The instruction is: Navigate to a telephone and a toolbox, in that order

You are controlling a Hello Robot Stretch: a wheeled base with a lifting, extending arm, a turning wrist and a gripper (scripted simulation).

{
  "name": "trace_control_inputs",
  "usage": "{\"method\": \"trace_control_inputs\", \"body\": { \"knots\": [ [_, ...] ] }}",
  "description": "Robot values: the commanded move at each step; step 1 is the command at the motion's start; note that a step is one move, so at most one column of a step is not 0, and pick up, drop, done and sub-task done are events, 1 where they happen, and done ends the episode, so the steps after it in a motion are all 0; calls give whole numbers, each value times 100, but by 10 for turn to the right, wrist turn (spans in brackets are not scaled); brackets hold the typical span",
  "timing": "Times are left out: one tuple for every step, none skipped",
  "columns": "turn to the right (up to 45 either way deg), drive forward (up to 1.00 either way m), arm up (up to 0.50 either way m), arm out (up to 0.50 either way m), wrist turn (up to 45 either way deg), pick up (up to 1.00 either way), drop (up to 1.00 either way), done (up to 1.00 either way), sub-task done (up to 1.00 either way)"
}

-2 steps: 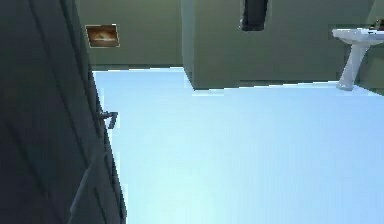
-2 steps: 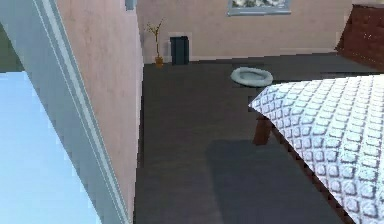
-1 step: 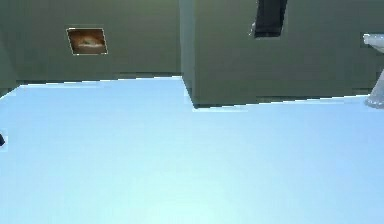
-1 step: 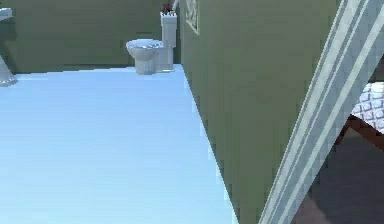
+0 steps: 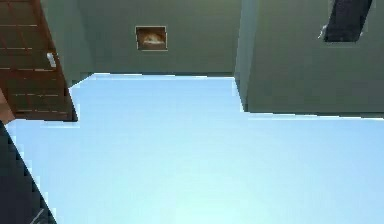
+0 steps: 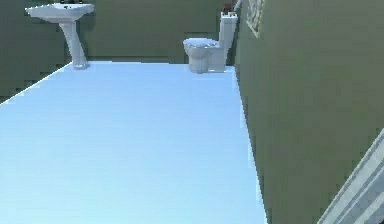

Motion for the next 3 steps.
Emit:
{"method": "trace_control_inputs", "body": {
  "knots": [
    [0,50,0,0,0,0,0,0,0],
    [450,0,0,0,0,0,0,0,0],
    [270,0,0,0,0,0,0,0,0]
  ]
}}
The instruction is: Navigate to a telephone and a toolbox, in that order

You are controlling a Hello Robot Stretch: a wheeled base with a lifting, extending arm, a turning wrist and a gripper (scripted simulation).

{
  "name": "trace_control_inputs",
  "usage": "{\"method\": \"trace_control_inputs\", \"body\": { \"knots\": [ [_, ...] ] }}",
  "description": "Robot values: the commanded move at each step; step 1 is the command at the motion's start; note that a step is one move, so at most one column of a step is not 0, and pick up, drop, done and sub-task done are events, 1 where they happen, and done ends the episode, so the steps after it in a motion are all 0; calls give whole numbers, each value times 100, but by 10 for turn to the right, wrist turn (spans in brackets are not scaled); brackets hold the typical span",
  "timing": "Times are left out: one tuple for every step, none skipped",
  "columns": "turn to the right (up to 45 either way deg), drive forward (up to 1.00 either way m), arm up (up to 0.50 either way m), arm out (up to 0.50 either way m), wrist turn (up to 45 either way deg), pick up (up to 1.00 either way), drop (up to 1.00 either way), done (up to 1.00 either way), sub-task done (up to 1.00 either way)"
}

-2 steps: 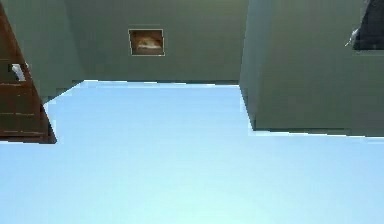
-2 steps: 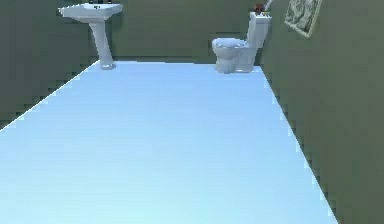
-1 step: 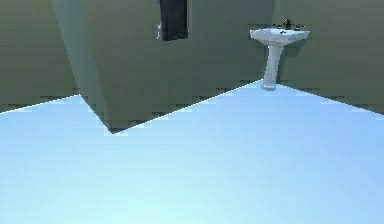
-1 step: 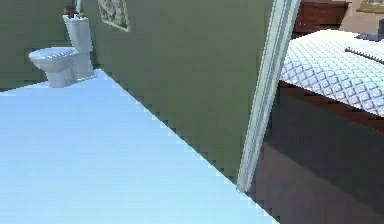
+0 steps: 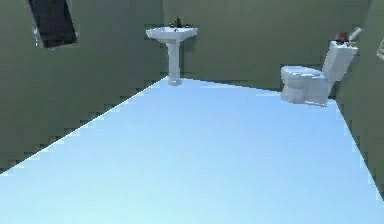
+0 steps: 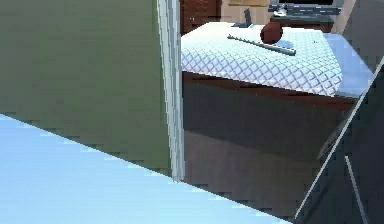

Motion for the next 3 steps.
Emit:
{"method": "trace_control_inputs", "body": {
  "knots": [
    [0,15,0,0,0,0,0,0,0],
    [-450,0,0,0,0,0,0,0,0],
    [-390,0,0,0,0,0,0,0,0]
  ]
}}
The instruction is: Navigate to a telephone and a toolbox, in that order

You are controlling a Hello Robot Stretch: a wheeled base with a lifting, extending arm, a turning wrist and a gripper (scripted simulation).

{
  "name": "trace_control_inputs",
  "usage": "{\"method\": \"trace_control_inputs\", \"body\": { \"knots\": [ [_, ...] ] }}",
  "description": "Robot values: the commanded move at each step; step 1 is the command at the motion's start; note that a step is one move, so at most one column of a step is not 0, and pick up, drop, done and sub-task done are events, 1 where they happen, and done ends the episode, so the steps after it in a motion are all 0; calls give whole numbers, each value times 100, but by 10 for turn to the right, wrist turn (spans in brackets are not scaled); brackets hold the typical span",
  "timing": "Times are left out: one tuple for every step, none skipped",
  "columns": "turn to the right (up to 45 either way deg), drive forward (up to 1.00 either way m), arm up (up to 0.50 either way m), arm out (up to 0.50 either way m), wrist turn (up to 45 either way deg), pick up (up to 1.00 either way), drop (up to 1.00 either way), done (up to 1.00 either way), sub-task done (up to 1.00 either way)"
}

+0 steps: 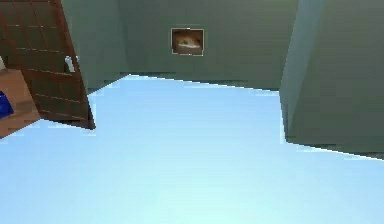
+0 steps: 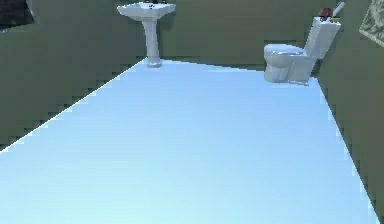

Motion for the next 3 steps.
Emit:
{"method": "trace_control_inputs", "body": {
  "knots": [
    [0,35,0,0,0,0,0,0,0],
    [-450,0,0,0,0,0,0,0,0],
    [-180,0,0,0,0,0,0,0,0]
  ]
}}
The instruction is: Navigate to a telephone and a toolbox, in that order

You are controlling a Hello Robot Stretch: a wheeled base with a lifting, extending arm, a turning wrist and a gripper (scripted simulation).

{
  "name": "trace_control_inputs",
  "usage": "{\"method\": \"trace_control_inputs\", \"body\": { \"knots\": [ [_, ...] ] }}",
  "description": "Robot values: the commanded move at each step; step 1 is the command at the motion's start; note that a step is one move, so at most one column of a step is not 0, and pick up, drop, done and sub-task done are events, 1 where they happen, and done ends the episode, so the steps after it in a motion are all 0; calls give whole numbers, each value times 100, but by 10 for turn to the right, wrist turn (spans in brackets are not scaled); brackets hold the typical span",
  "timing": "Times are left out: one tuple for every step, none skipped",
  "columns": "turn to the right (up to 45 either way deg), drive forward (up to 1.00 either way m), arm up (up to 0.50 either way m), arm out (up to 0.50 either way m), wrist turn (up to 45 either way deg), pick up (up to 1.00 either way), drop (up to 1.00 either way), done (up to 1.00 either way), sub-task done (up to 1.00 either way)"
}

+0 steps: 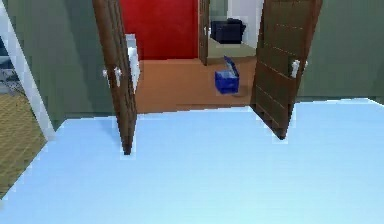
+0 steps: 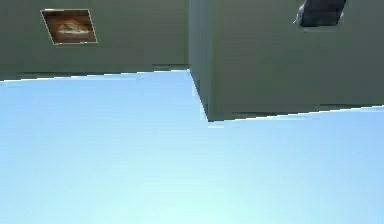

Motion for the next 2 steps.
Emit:
{"method": "trace_control_inputs", "body": {
  "knots": [
    [0,100,0,0,0,0,0,0,0],
    [-30,0,0,0,0,0,0,0,0]
  ]
}}
